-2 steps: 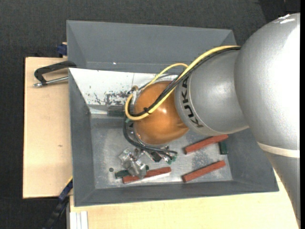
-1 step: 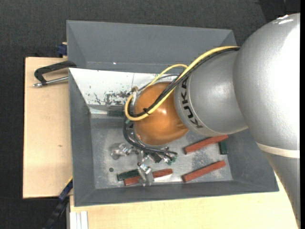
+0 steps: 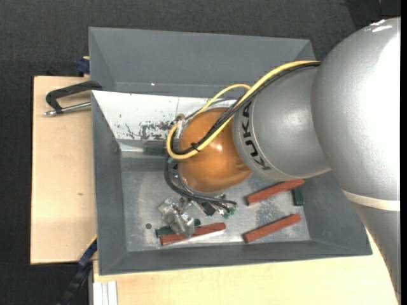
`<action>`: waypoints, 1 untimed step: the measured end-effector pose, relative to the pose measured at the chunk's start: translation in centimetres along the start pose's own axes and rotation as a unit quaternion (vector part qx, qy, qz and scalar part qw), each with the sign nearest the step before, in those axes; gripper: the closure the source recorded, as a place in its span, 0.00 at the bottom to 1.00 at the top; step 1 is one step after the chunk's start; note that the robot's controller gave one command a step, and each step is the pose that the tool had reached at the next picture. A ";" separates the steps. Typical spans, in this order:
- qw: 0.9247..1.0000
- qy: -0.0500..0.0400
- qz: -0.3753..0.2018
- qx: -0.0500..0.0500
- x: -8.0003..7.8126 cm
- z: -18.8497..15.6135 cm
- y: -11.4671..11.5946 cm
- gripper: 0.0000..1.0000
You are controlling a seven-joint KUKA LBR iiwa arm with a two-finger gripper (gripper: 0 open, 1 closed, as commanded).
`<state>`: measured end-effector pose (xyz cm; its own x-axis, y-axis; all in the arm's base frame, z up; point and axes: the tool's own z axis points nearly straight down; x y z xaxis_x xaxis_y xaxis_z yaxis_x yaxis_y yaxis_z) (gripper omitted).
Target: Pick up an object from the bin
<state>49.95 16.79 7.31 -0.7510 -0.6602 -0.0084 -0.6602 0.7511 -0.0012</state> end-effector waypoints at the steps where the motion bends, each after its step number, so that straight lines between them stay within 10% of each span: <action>1: 1.000 0.002 0.000 -0.001 0.1 0.2 0.1 0.00</action>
Offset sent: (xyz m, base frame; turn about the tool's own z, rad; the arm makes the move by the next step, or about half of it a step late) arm 0.0000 0.0000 0.0000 0.0000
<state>49.81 16.78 7.13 -0.7505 -0.6609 -0.0053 -0.6609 0.7505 0.0007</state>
